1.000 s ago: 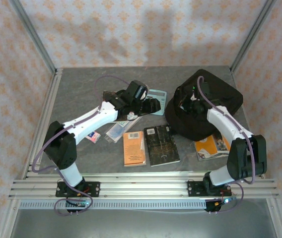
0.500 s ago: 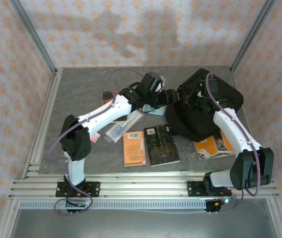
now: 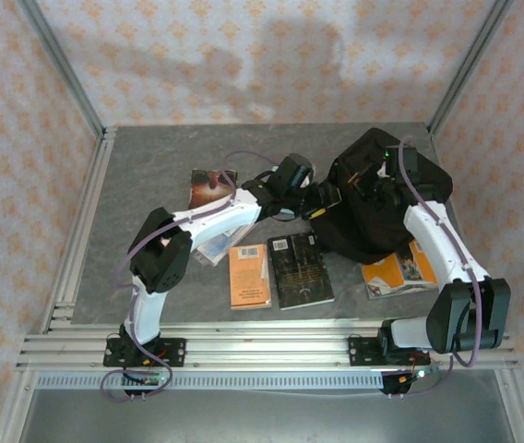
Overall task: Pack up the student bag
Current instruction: Open the student bag at the top-right of the table.
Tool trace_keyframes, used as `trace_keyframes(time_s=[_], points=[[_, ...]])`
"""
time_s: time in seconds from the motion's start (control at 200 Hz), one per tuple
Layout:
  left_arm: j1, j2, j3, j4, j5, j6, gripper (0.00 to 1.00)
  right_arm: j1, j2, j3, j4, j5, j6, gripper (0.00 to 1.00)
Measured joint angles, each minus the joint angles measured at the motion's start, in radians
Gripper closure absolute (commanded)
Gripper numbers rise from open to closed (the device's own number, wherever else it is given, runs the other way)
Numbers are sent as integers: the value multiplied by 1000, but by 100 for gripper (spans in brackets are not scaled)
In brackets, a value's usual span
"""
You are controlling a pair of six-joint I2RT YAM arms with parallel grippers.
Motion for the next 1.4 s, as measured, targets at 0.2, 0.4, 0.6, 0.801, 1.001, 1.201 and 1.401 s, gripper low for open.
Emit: trace_keyframes(time_s=[0.2, 0.4, 0.6, 0.801, 1.001, 1.201, 1.401], points=[[-32, -105, -66, 22, -32, 151, 43, -2, 2, 0, 3, -24, 13, 100], [-73, -148, -101, 138, -13, 215, 45, -2, 12, 0, 4, -30, 13, 100], [-80, -140, -98, 164, 2, 225, 47, -2, 14, 0, 8, -32, 25, 100], [-80, -65, -34, 161, 1, 225, 48, -2, 14, 0, 11, -42, 40, 100], [-80, 7, 42, 138, -4, 225, 52, -2, 14, 0, 21, -52, 55, 100], [-82, 36, 105, 101, -17, 239, 82, -7, 13, 0, 35, -53, 58, 100], [-82, 37, 108, 95, -25, 251, 100, -7, 9, 0, 27, -42, 44, 100]])
